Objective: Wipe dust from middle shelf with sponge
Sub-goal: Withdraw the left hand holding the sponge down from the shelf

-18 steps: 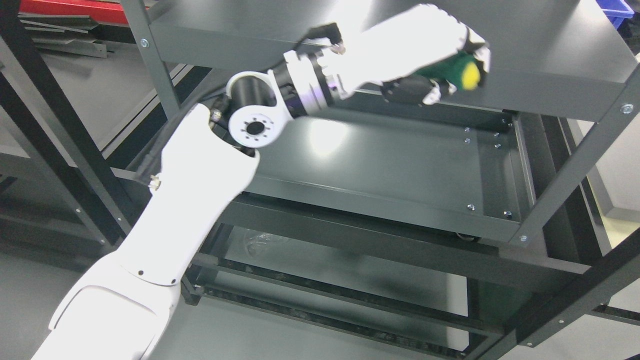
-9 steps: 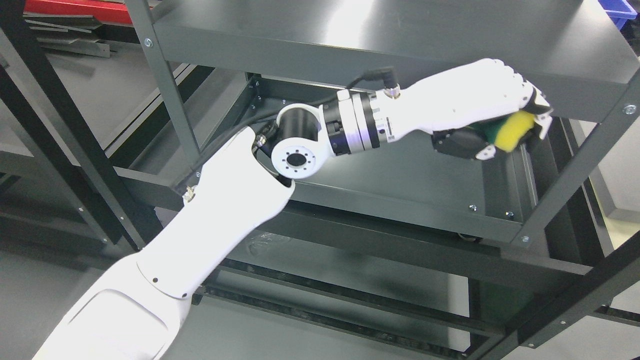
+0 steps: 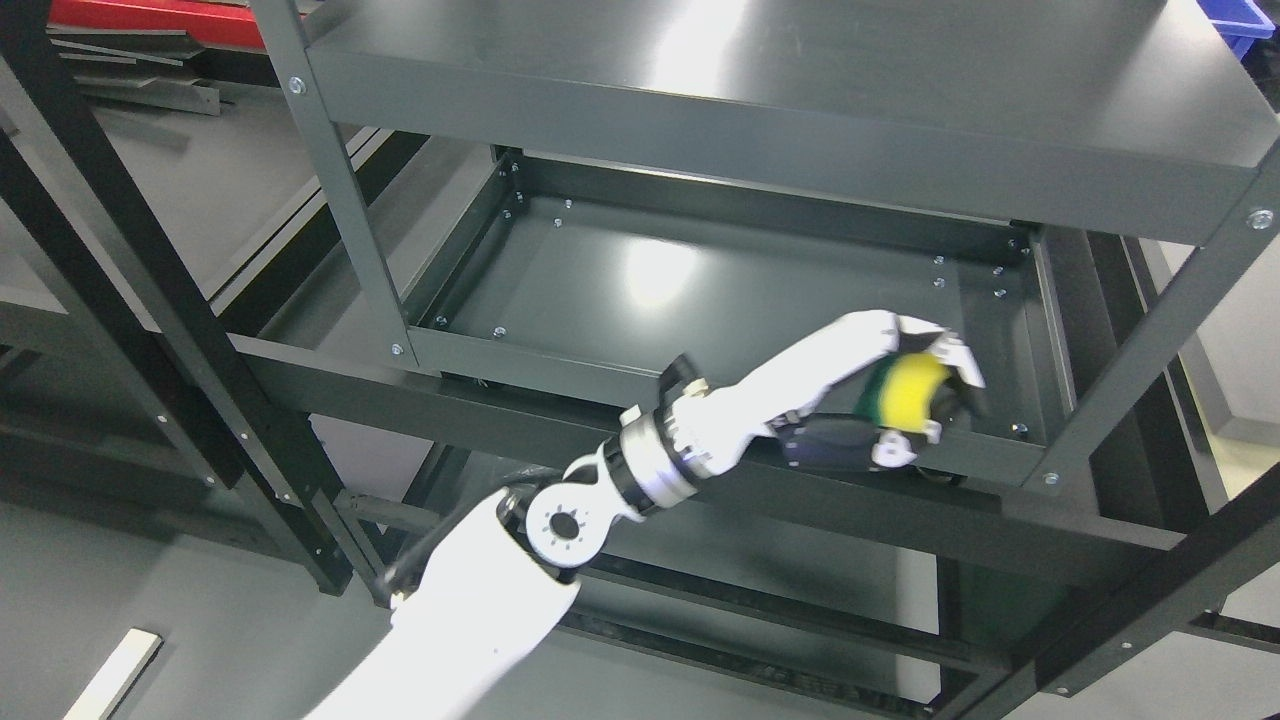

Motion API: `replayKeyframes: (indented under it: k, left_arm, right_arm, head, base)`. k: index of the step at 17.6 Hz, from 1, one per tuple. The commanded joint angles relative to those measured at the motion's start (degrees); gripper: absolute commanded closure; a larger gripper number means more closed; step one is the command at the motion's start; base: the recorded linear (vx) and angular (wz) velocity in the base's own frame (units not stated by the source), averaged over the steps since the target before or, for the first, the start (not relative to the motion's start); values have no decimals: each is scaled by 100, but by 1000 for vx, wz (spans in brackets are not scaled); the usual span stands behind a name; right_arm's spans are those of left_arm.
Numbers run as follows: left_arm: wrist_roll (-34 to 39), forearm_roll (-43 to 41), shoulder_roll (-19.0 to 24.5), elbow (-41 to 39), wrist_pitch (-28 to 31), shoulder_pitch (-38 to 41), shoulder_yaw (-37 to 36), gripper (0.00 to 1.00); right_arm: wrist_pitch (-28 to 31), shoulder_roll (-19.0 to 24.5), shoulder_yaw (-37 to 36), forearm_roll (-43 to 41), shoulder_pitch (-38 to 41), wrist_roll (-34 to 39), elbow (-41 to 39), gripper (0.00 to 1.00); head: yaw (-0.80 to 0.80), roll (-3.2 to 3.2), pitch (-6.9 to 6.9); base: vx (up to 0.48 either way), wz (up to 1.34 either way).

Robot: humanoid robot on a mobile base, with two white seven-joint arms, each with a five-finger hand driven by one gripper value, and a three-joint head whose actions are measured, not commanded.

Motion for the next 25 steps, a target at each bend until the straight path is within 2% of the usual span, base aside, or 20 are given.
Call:
replayKeyframes:
  k: [1,3,6,10,13,21,25]
  left_arm:
    - [837,1497,72,-272,-82,1545,1673,100]
    - [1295,1631,72,-290,-91,1773,2199,100]
    - [1402,1623,72,-544,-56,2256,2920,100]
    - [1708,1623,72,-1132,224,3266,3414,100]
    - [2149,1631,72,-1871,506,3672,3441,100]
    - [2193,1649,72,-2065,541,3831,3345,100]
    - [2395,1649,72,-2145,787,3717,3397,100]
  right_arm:
    - [414,-100,0,0,1,3,-100,0]
    - [414,-100,0,0,-7,3,-100,0]
    - [414,-100,0,0,1,3,-100,0]
    - [414,-100,0,0,1,3,-100,0]
    - [414,-100,0,0,1,3,-100,0]
    - [414,-100,0,0,1,3,-100,0]
    - [414,-100,0,0,-7,3,-100,0]
  head:
    - [0,0,0]
    - [0,0,0]
    - [0,0,0]
    - [0,0,0]
    - [0,0,0]
    - [0,0,0]
    - [0,0,0]
  base:
    - [0,0]
    - [0,0]
    - [0,0]
    - [-7,31]
    - [-15,102]
    - [2,-9]
    - [14,-110]
